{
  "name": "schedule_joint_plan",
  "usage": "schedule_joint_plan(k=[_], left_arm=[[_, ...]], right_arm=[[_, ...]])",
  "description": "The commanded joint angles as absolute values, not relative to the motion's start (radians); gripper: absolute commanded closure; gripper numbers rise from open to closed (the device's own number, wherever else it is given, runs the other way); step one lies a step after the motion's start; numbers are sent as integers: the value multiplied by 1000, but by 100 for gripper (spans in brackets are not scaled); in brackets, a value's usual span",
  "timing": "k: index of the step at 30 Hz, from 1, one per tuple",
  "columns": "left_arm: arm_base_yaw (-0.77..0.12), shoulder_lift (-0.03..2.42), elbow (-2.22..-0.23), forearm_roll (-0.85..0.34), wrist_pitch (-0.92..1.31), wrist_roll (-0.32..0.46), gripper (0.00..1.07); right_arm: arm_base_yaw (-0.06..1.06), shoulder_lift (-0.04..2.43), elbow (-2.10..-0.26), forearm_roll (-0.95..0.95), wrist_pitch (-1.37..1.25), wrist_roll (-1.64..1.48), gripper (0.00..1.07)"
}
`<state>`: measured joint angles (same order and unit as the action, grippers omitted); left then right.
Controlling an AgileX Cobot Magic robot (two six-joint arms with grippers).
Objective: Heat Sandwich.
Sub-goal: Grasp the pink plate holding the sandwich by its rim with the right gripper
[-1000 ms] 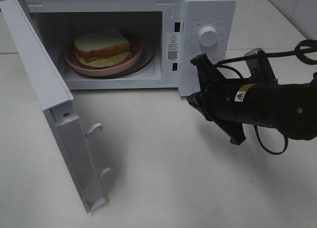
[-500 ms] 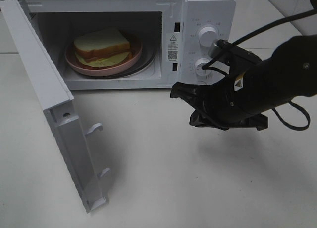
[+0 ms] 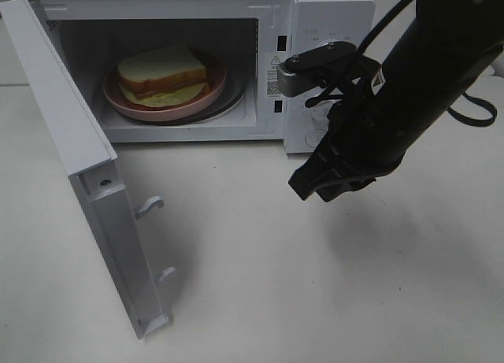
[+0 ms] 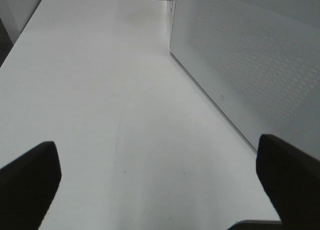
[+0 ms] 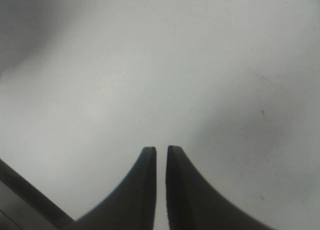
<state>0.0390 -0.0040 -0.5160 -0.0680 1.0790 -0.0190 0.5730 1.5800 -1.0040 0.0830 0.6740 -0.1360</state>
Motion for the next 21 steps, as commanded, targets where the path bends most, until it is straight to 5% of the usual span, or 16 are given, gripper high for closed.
schedule_joint_plan(k=[1, 11, 21], left_arm=[[37, -9, -515, -68, 1073, -19, 7], [37, -9, -515, -68, 1073, -19, 7], [37, -9, -515, -68, 1073, -19, 7]], right_arm=[[574, 1570, -1042, 42, 779, -351, 100], [574, 1570, -1076, -86, 849, -1053, 98], [574, 1570, -1077, -106, 818, -1374, 90]])
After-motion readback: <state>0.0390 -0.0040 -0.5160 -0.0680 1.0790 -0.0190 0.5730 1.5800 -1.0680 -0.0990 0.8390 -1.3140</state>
